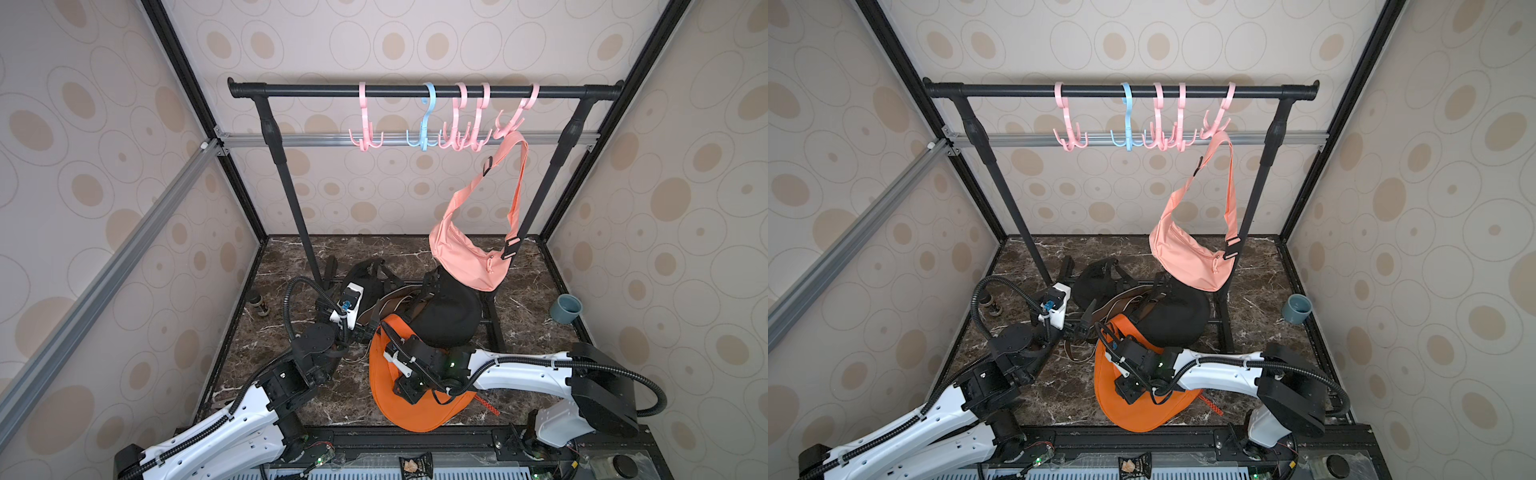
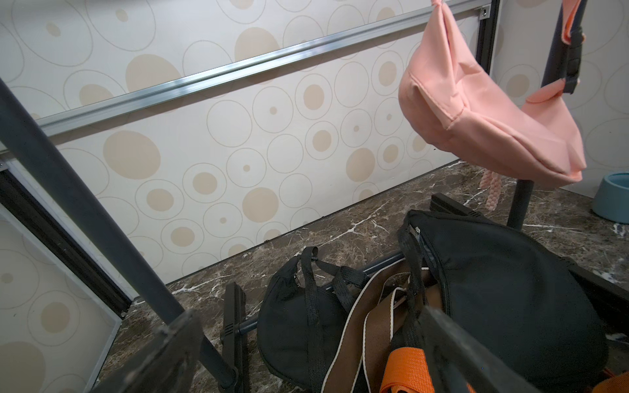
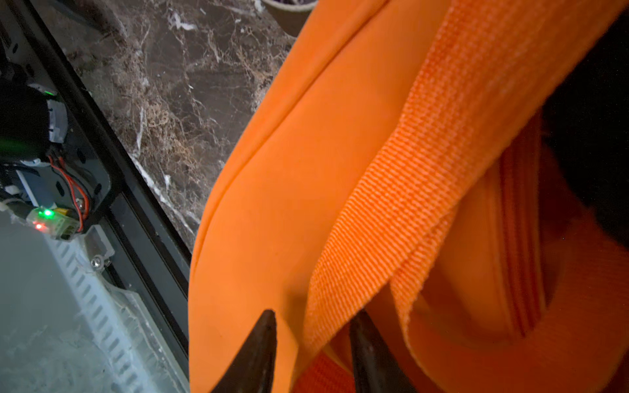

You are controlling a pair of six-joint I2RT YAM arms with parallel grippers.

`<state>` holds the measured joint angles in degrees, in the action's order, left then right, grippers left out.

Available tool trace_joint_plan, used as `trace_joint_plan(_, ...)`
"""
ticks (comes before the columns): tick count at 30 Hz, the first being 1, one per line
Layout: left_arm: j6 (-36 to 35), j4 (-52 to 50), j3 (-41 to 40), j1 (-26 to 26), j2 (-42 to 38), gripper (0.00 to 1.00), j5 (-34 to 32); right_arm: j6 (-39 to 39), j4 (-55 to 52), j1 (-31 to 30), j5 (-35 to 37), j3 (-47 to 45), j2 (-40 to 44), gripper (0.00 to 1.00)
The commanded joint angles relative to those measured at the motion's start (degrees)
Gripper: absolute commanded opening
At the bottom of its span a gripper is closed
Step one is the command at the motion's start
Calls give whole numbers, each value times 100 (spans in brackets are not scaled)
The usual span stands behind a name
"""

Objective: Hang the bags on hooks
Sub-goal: Pick up the bag from the bag.

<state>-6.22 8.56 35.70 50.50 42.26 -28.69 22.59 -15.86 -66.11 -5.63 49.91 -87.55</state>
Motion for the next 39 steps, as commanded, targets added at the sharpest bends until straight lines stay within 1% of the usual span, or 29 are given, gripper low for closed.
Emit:
trace_joint_plan(1, -94, 157, 6, -30, -34, 100, -59, -93, -166, -25, 147, 210, 73, 13)
trace_joint_plan(3, -111, 134, 15, -36, -34, 100, 0, -311, -474, -25, 290, 388, 353, 3)
trace_joint_plan(4, -141, 129, 20, -31, -49, 100, 142, -460, -614, -20, 371, 497, 531, 0)
trace_joint_plan(6, -301, 146, 8, -34, -93, 100, 671, -811, -1053, -25, 738, 821, 1054, 0)
trace_joint_plan(9, -699, 183, 84, -31, -152, 100, 1810, -1385, -1521, -20, 1167, 1408, 1702, 0)
trace_joint_plan(13, -946, 352, 318, -31, -174, 100, 2803, -2007, -2182, 9, 1331, 2543, 1941, 0)
trace_joint_plan(16, -1071, 460, 534, -27, -137, 100, 3741, -2408, -2500, 84, 1433, 3358, 1930, 0)
trace_joint_plan(19, -1194, 155, 894, -23, 45, 100, 4119, -2634, -2721, 226, 1363, 3928, 1908, 0)
trace_joint_plan(21, -1237, 13, 991, -23, 128, 100, 4257, -2741, -2823, 282, 1349, 4211, 1882, 0)
trace_joint_plan(25, -1113, 394, 895, -27, 350, 100, 4535, -2928, -3091, 294, 1154, 4757, 1772, 0)
trace_joint_plan(27, -1131, 357, 1066, -25, 616, 99, 4683, -3008, -3200, 292, 1215, 4994, 1744, 0)
trace_joint_plan(28, -1144, 190, 1251, -23, 771, 93, 4712, -3046, -3252, 292, 1320, 5118, 1752, 0)
trace_joint_plan(29, -1168, 7, 1452, -22, 888, 82, 4697, -3092, -3289, 291, 1413, 5224, 1771, 0)
trace_joint_plan(31, -1258, -219, 1782, -18, 1087, 56, 4624, -3160, -3286, 296, 1442, 5411, 1894, 0)
trace_joint_plan(33, -1320, -221, 2039, -22, 1191, 27, 4601, -3210, -3281, 292, 1465, 5606, 1976, 0)
trace_joint_plan(35, -1312, -313, 2392, -22, 1290, 7, 4598, -3251, -3324, 291, 1568, 5816, 1979, 0)
trace_joint_plan(36, -1304, -402, 2658, -22, 1339, 0, 4626, -3268, -3377, 291, 1629, 5960, 1944, 0)
trace_joint_plan(39, -1247, -574, 3371, -23, 1444, 0, 4624, -3328, -3481, 291, 1974, 6463, 1830, 0)
